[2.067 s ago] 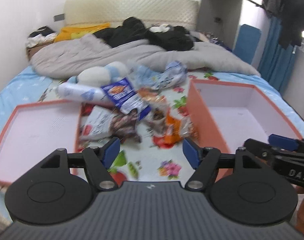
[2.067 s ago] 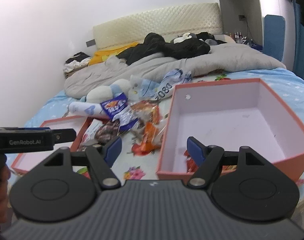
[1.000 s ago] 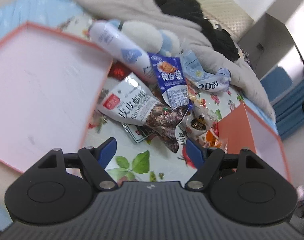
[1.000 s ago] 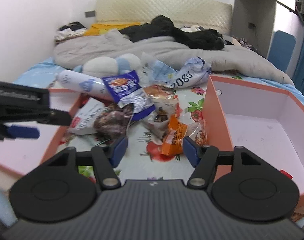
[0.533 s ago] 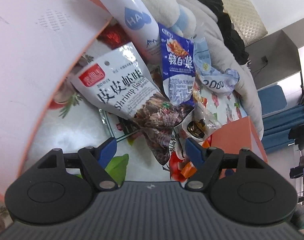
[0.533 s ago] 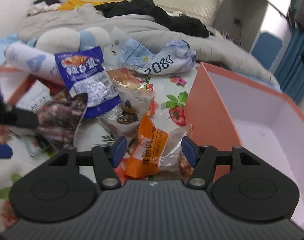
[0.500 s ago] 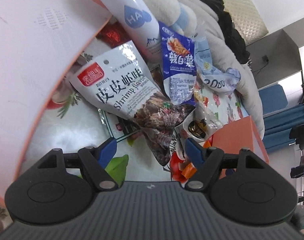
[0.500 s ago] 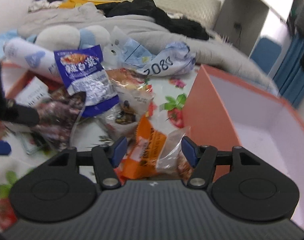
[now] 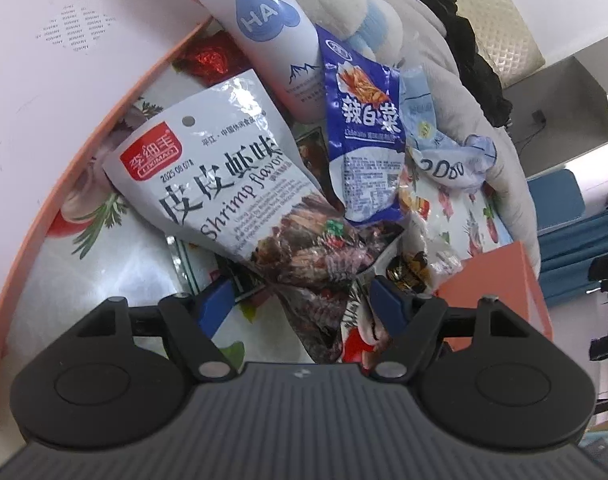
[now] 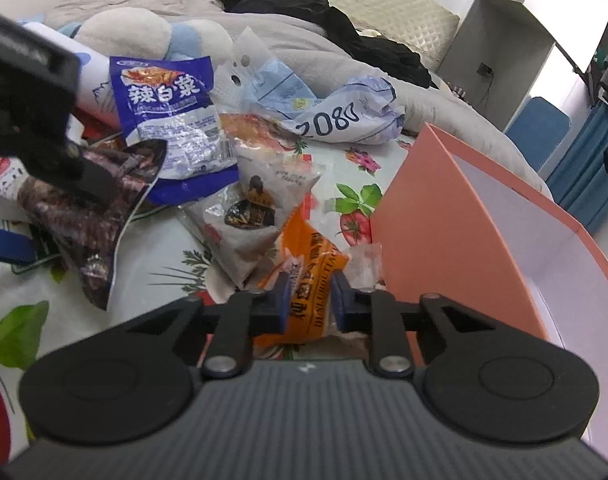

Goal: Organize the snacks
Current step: 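Grasp the dark shrimp snack bag with the left tool while the right tool grasps an orange packet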

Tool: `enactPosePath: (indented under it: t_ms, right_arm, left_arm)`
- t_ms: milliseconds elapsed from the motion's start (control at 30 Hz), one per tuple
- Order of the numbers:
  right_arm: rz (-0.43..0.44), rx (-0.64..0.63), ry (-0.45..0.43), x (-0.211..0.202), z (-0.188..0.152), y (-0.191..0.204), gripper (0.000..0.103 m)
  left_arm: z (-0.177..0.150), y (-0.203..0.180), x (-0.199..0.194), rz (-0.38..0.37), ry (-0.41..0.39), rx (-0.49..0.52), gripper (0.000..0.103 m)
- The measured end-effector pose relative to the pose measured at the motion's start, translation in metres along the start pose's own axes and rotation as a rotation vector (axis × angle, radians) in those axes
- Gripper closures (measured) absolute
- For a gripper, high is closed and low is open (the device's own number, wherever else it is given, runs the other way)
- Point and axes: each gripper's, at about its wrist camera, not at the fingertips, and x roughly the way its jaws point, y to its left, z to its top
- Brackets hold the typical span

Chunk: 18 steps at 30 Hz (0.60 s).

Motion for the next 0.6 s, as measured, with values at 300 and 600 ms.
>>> enactPosePath:
  t_ms: [300, 600]
  right_arm:
    - [0.040, 0.031, -0.015, -0.010, 0.002, -0.007, 0.094]
    - [0.119, 0.047, -0.026, -0.040, -0.003, -0.012, 0.097]
  left_arm:
    - [-0.003, 0.002, 0.007, -0.009, -0.007, 0.006, 0.060]
    - [-0.014, -0.005, -0.027, 0.011, -0.039, 0.118, 0.076]
